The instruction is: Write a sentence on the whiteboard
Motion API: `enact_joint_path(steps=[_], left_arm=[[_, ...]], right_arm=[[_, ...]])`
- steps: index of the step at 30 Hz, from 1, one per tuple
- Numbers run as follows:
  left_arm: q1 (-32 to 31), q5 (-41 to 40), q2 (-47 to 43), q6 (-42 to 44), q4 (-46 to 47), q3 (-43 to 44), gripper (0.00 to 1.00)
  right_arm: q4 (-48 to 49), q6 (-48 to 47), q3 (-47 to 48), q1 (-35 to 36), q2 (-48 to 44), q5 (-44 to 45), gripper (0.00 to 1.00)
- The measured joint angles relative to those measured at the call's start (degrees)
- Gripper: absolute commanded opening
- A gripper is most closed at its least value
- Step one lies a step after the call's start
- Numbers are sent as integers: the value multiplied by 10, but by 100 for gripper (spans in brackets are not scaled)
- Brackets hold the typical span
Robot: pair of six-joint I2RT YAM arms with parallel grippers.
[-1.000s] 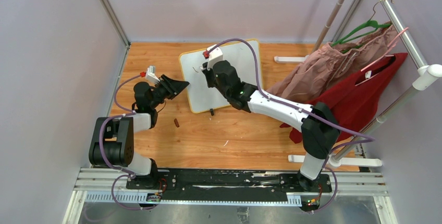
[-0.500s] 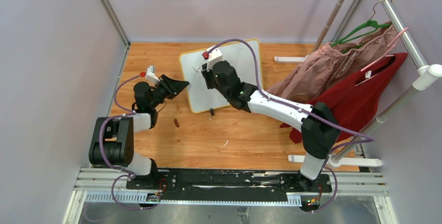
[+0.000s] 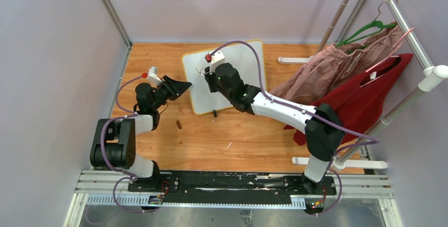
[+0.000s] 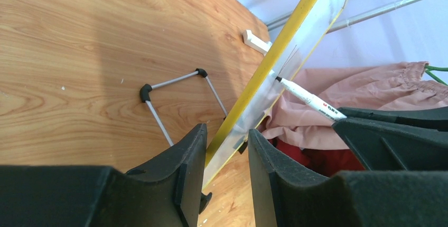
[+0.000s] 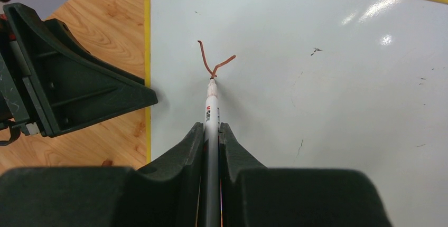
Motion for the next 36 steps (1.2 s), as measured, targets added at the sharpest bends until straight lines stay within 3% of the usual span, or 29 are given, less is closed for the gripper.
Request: enact_joint_path(steps=[36], left_arm=[[0,0,0,-4,4,0,39]], right_arm=[[-3,30,-55,-12,-78,-23,0]])
